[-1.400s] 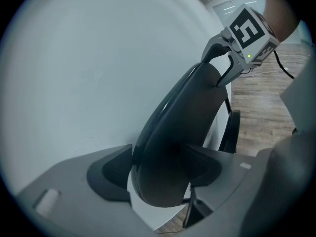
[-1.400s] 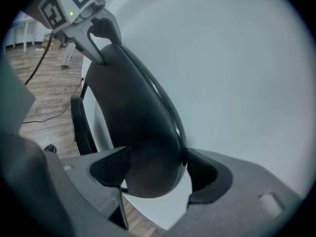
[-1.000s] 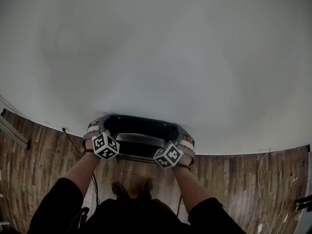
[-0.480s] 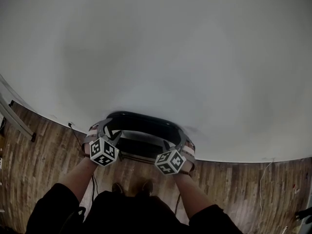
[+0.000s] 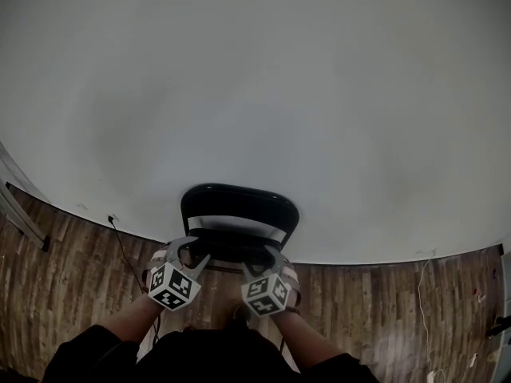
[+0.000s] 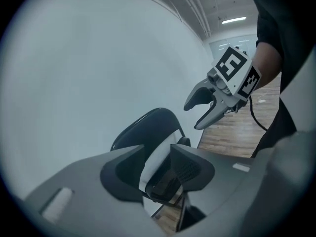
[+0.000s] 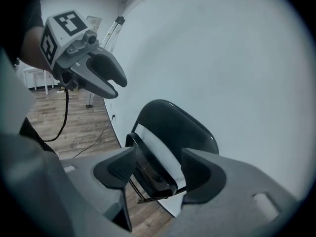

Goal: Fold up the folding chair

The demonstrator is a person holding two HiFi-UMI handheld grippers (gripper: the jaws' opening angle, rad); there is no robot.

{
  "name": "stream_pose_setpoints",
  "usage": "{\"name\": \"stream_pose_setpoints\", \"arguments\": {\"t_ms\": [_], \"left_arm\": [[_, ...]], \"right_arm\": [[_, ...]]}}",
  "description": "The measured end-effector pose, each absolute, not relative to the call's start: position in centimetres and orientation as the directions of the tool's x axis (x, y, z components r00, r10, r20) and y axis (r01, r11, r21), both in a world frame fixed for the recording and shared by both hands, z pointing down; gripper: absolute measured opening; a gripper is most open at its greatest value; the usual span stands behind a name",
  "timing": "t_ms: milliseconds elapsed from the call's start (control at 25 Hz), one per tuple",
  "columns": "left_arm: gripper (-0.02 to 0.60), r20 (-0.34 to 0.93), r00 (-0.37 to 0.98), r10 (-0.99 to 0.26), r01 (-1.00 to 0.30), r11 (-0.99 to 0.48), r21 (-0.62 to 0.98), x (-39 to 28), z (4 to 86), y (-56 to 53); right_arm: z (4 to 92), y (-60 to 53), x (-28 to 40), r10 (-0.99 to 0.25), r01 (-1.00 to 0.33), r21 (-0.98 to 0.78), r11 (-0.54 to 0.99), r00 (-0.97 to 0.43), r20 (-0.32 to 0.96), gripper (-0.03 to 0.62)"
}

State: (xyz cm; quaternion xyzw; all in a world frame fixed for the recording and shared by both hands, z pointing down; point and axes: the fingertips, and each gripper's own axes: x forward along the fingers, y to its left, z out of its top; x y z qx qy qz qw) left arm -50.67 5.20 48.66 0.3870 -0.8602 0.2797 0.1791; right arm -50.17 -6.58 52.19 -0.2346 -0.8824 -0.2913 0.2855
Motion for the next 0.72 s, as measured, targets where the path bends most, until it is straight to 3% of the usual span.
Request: {"name": "stream_pose_setpoints", "arguments": {"t_ms": [400,720], "left_arm": [[0.142,0.442,-0.535,-0.72,-0.844,0.472,-0.253,-40.4,45.0,7.0],[0.058,0.247,-0.543,-0.802,-0.838,0.534,-0.111,-36.6,38.4,2.7]], "right_arm": [[47.7,1.0,-40.6,0.363,0.571,0.227,0.789,-0.732,0.577,0.199],[41.3,1.5,-37.8,0.51,0.565,0.034,0.824,-0.767,0.388,0.084]]}}
